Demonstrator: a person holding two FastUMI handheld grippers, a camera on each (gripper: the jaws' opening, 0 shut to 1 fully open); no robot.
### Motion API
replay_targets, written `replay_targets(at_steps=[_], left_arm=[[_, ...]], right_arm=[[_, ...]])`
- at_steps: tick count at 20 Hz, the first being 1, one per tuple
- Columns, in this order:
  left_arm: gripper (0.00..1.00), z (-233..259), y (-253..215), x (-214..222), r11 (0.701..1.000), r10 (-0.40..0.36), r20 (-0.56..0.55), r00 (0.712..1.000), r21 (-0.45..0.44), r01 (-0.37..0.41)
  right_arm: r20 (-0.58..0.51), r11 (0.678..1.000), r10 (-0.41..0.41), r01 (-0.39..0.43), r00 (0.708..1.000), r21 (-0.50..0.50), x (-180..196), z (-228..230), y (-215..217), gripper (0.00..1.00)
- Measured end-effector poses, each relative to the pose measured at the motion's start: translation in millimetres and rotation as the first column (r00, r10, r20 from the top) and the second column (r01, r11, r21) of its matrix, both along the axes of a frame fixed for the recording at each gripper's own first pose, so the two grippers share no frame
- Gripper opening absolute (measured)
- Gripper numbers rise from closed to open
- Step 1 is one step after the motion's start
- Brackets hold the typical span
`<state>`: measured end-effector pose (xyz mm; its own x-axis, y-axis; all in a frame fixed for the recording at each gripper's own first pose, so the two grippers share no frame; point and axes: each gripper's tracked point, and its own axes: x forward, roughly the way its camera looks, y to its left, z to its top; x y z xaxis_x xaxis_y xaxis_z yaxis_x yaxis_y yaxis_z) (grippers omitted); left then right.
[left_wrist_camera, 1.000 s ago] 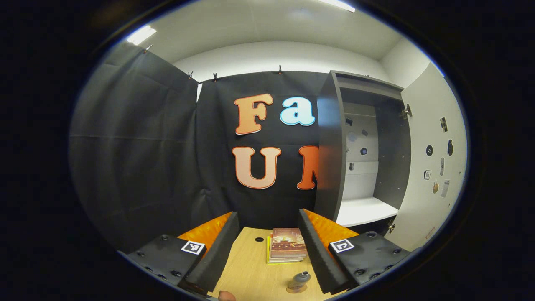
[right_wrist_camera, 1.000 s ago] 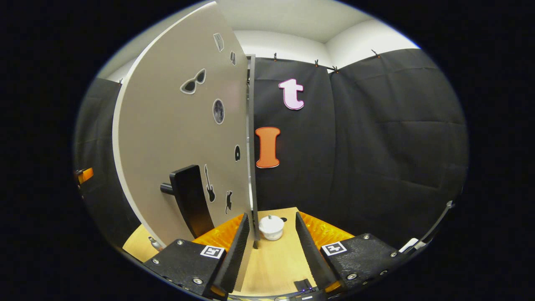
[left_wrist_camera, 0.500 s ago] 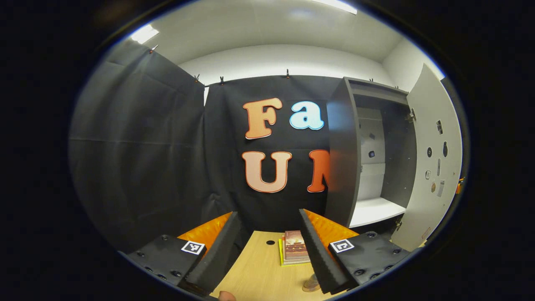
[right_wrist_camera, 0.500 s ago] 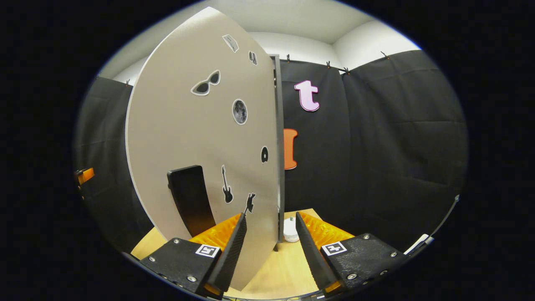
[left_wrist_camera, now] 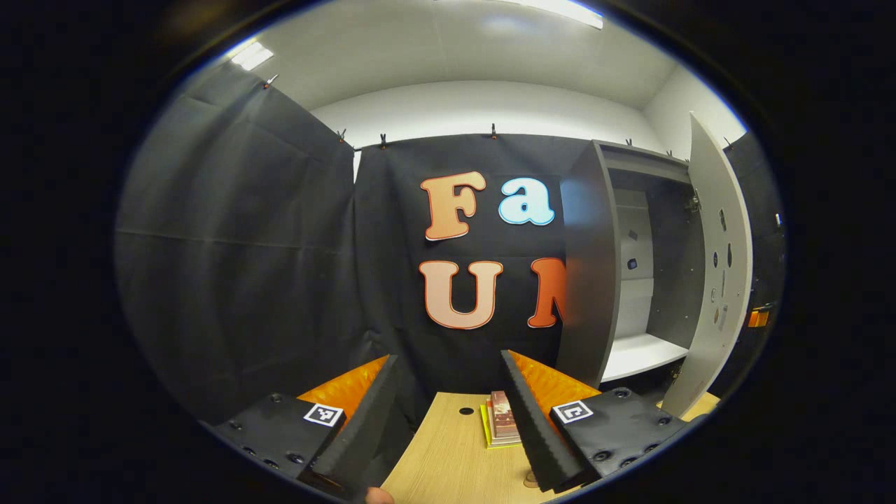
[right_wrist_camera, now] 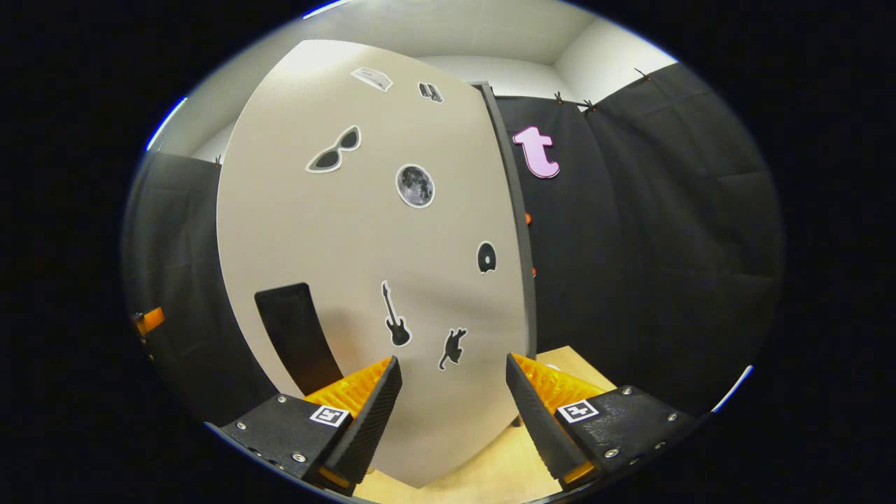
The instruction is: Open the cabinet door with the right hand, grasp the bottle in the cabinet with the left hand and place it on the coaster, then close the cabinet door with the right hand.
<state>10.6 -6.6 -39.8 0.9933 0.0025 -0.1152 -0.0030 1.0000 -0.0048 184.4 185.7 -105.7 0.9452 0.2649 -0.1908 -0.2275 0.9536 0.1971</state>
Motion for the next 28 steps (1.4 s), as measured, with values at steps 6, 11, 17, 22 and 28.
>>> replay_targets(at_steps=[6,11,17,22,28], left_arm=[[0.93,-7,25,3,0.999,0.031,-0.012,0.999,0.018,-0.031],[0.94,-12,47,0,0.998,0.061,-0.022,0.998,0.026,-0.061],[0.93,-19,56,6,0.997,0.072,-0.021,0.997,0.023,-0.071],[0.94,-18,57,13,0.997,0.066,-0.007,0.998,0.031,-0.065],[0.93,-23,63,18,0.997,0.074,-0.008,0.997,0.033,-0.074]], right_arm=[[-0.007,0.998,0.056,-0.056,0.998,0.024,6,-4,27,0.93],[0.01,0.998,0.054,-0.054,0.998,-0.037,16,-7,34,0.93],[0.014,0.996,0.061,-0.06,0.998,-0.073,21,-6,40,0.93],[0.034,0.989,0.053,-0.047,0.998,-0.137,23,-4,42,0.93],[0.034,0.989,0.031,-0.026,0.999,-0.144,31,-6,46,0.93]])
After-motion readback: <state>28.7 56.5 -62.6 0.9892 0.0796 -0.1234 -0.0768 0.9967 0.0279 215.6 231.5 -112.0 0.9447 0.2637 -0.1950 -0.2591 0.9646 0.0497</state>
